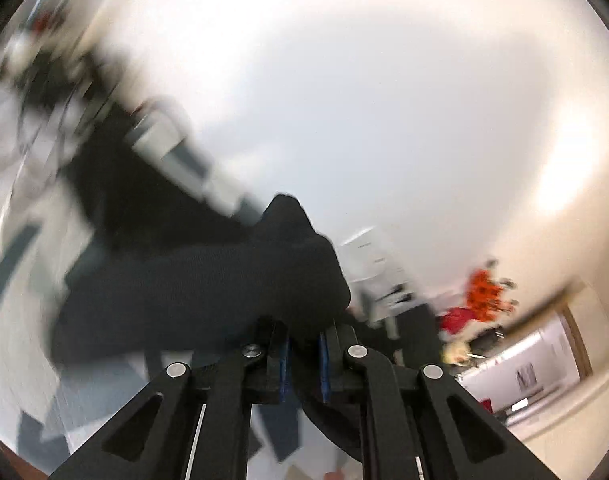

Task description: Fold clothes

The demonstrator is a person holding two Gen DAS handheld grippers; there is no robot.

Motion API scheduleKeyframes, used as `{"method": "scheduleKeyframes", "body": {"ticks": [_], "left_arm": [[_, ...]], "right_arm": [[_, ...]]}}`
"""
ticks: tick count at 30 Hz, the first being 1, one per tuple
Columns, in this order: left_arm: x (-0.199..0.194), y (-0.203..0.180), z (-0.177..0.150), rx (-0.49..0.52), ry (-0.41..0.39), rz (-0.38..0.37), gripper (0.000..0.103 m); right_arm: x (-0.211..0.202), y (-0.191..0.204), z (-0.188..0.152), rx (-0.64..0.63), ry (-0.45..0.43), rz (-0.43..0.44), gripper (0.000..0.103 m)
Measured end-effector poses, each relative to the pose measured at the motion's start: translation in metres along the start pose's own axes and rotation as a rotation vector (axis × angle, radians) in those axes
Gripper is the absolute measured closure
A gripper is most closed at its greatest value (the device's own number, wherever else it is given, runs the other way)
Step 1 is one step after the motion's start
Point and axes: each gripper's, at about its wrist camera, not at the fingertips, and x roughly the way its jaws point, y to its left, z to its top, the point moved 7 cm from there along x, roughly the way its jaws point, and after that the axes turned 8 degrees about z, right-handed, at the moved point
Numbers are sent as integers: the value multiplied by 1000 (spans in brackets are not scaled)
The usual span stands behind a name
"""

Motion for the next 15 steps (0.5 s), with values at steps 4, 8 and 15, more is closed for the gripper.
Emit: {"method": "scheduleKeyframes", "body": {"ticks": [4, 8, 15], "left_arm": [[-51, -8, -6, 68, -32, -48, 93], [-62, 11, -14, 2, 2, -50, 93], [-37, 58, -48, -192, 166, 17, 93]], "right_arm": [[-31, 34, 6, -61, -55, 43, 98], [-61, 53, 3, -82, -97, 45, 98], [-62, 15, -18, 20, -55, -102, 98]]}}
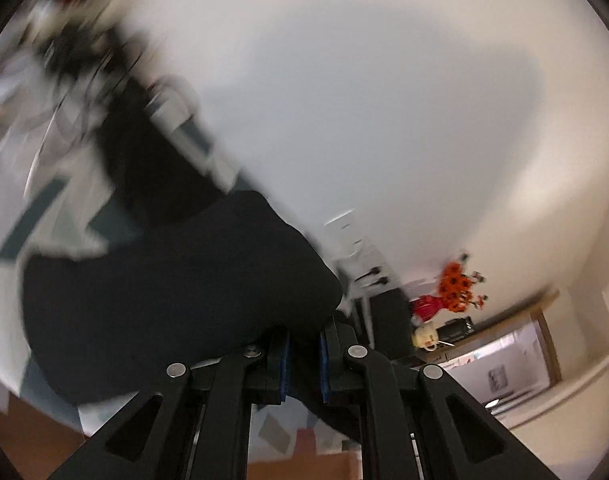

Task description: Fold clothes

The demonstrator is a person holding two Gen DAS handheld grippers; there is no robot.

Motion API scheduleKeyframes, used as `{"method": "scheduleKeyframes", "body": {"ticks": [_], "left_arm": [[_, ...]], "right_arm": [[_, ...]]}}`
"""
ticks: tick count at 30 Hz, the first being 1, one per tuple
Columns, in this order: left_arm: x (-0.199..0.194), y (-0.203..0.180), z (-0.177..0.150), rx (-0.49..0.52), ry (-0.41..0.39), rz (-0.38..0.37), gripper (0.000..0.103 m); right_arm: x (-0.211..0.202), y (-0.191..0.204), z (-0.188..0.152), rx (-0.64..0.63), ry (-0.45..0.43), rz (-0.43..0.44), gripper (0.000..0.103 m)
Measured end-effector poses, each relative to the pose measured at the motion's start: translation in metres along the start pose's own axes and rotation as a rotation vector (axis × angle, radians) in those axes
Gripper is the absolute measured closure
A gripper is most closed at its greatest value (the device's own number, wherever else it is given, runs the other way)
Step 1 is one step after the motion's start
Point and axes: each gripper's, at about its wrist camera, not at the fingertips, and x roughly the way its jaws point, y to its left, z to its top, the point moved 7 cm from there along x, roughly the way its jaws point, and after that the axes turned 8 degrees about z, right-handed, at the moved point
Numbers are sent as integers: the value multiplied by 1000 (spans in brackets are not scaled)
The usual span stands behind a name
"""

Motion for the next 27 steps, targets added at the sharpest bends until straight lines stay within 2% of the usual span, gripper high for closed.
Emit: {"method": "scheduleKeyframes", "body": {"ticks": [3, 7, 10, 11, 12, 13, 14, 15, 17, 18, 22, 25, 27], "left_arm": [[21, 29, -5, -83, 65, 47, 93], [48, 55, -4, -85, 99, 134, 93], [79, 70, -1, -87, 175, 221, 91], [91, 76, -1, -85, 216, 269, 83], [104, 82, -2, -90, 290, 331, 75], [114, 89, -3, -109, 369, 377, 74], [119, 96, -4, -146, 427, 398, 74], [120, 100, -4, -188, 463, 399, 73], [110, 100, 0, -225, 497, 394, 68], [101, 98, 3, -226, 492, 396, 68], [59, 80, 21, -194, 398, 380, 67], [43, 60, 35, -158, 312, 342, 66], [50, 40, 42, -99, 281, 296, 54]], "right_arm": [[21, -15, -13, 5, 34, -65, 98], [45, -23, -30, -21, 96, -133, 97], [77, -31, -48, -77, 207, -222, 96], [90, -33, -54, -104, 261, -265, 95], [102, -35, -59, -126, 318, -312, 88], [114, -37, -64, -148, 375, -359, 79], [125, -39, -69, -169, 430, -405, 60], [128, -37, -68, -154, 432, -403, 36], [128, -30, -65, -91, 423, -370, 15], [125, -28, -63, -64, 412, -359, 11], [96, -19, -54, 84, 308, -287, 11], [71, -13, -50, 183, 226, -234, 11], [58, -6, -44, 234, 163, -190, 11]]}}
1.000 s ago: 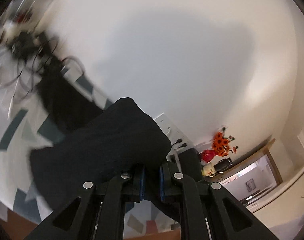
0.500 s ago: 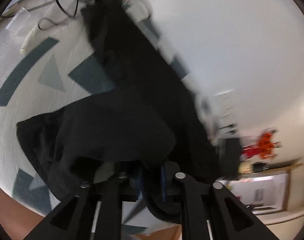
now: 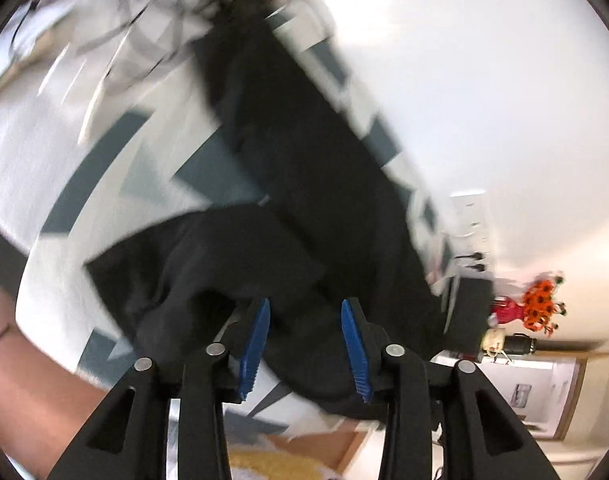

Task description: Fold clothes

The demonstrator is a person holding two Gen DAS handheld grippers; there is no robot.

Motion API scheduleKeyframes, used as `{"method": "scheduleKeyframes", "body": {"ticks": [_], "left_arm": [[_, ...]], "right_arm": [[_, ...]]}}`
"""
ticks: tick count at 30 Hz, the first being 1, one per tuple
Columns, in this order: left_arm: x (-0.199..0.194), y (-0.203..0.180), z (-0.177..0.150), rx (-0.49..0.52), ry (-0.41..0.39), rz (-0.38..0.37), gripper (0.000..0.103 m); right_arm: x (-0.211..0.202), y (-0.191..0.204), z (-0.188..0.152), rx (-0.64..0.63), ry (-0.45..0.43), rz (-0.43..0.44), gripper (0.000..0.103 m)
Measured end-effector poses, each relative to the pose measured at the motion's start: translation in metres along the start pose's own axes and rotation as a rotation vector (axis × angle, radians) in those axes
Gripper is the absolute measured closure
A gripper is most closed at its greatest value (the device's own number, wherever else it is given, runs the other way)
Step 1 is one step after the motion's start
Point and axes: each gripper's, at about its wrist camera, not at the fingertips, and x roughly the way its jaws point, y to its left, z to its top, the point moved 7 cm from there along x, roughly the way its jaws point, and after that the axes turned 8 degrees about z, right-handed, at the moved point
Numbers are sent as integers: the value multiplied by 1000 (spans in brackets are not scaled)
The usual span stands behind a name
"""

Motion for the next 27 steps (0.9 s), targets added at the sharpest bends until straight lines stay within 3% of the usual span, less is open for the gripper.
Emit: {"method": "scheduleKeyframes", "body": {"ticks": [2, 5, 8, 12, 14, 15, 18, 24, 27], "left_arm": [[4, -21, 5, 49, -14, -45, 50], [38, -59, -1, 61, 87, -144, 50], [78, -94, -9, 84, 178, -168, 50], [131, -117, -23, 75, 275, -129, 50], [153, -120, -32, 48, 305, -86, 50], [164, -120, -37, 30, 320, -68, 50], [196, -127, -55, -1, 380, -37, 50], [237, -142, -74, 3, 389, 38, 50], [247, -144, -71, 4, 350, 111, 50]], "right_arm": [[-8, 11, 8, -10, -41, 38, 11], [-5, 32, 17, -112, -62, 22, 11], [-2, 53, 19, -177, -39, 39, 11], [0, 52, 9, -172, 106, 44, 11], [-7, 31, 10, -160, 136, -31, 11], [-12, 23, 14, -147, 134, -54, 11], [-47, 13, 57, -166, -27, -59, 11], [-26, 44, 151, -495, -194, -111, 11], [52, 39, 176, -546, -33, -59, 12]]}}
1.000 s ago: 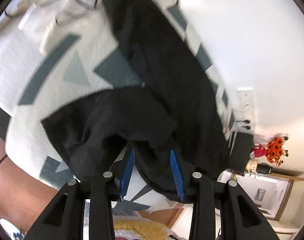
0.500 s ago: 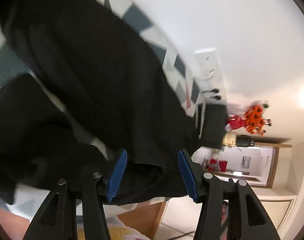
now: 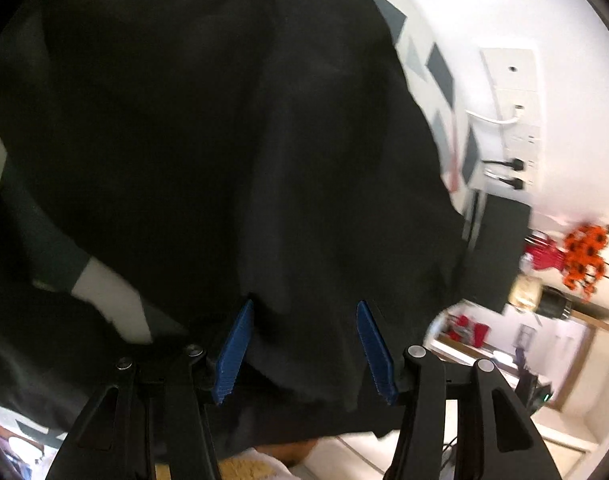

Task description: Fold clothes

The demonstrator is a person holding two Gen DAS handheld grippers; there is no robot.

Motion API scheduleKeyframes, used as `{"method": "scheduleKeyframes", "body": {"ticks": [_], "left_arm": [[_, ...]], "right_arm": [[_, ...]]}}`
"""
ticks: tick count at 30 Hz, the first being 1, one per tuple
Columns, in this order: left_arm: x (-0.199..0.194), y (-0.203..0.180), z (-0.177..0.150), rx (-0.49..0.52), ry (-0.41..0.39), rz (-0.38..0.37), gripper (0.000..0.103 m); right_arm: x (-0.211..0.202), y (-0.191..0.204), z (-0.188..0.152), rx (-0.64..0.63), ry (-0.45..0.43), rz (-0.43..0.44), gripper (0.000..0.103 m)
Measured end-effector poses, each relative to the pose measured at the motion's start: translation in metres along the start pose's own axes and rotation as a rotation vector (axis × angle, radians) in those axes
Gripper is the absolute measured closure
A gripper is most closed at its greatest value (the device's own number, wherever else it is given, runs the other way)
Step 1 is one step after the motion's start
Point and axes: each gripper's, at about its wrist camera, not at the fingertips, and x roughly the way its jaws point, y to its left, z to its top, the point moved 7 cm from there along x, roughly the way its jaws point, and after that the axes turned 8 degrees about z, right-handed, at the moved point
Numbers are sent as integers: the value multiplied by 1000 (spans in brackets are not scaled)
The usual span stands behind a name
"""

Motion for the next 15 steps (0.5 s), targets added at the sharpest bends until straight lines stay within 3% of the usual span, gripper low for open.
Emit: {"method": "scheduleKeyframes", "body": {"ticks": [3, 7, 8, 11, 13, 15], "left_arm": [[1, -1, 9, 12, -57, 72, 50], [0, 6, 18, 48, -121, 169, 50], [2, 6, 19, 61, -126, 182, 50], [4, 7, 18, 74, -153, 186, 50], [2, 8, 18, 69, -162, 190, 53], [0, 10, 19, 69, -178, 209, 84]], "right_arm": [[76, -15, 1, -35, 101, 38, 14], [127, -14, -15, -108, 179, 69, 15], [134, -11, -21, -134, 199, 83, 20], [150, -2, -40, -196, 280, 120, 48], [151, 2, -44, -218, 308, 144, 54], [148, 7, -51, -234, 341, 184, 67]]}}
